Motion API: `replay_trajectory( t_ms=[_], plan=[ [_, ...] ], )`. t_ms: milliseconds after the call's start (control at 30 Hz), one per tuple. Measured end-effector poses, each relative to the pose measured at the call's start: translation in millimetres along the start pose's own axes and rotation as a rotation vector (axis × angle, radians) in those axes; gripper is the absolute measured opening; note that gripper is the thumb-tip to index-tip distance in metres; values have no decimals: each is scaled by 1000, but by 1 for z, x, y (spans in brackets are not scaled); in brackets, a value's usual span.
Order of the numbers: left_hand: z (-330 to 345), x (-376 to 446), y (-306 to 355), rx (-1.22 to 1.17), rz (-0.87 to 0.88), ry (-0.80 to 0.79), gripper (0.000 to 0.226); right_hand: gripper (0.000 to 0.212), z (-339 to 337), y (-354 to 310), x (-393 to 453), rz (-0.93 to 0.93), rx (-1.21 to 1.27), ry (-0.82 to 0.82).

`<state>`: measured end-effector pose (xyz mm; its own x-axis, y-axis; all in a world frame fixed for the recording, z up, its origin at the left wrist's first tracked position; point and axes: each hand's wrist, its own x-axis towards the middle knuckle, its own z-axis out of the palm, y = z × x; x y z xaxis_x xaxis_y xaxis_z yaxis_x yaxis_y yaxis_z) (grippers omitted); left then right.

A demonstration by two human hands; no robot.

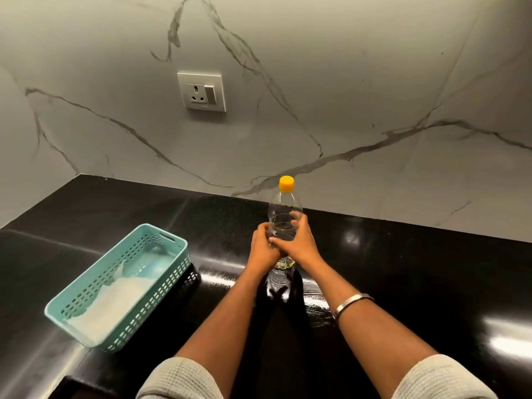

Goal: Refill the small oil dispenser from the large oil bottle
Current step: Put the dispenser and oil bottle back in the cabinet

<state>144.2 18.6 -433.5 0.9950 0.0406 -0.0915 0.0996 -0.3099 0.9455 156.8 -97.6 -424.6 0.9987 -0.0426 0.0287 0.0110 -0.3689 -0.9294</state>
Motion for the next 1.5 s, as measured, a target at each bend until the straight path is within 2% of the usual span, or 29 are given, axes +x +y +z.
replay_trajectory(
  t_ms=[167, 300, 500, 733, 1000, 1167, 1300, 1500],
  plan=[
    [-9, -5, 5, -41, 46, -97, 78, 74, -12, -15, -10, -70, 89, 50],
    [-18, -10, 18, -9, 83, -177, 90, 78, -28, -44, -17, -203, 128, 61],
    [-34, -40, 75, -85, 239, -289, 81, 81, -60, -102, -36, -436, 20, 103],
    [-54, -82, 154, -94, 436, -221, 87, 87, -101, -184, -75, -693, -18, 220],
    [-63, -119, 233, -180, 659, -136, 72, 77, -145, -272, -108, -759, 60, 349],
    [-71, -133, 278, -208, 744, -105, 79, 73, -168, -323, -117, -823, 45, 397],
    [-79, -142, 313, -227, 816, -13, 79, 66, -186, -361, -117, -863, 22, 418],
    [-94, -152, 378, -228, 964, 120, 78, 73, -212, -428, -113, -902, 68, 438]
  ],
)
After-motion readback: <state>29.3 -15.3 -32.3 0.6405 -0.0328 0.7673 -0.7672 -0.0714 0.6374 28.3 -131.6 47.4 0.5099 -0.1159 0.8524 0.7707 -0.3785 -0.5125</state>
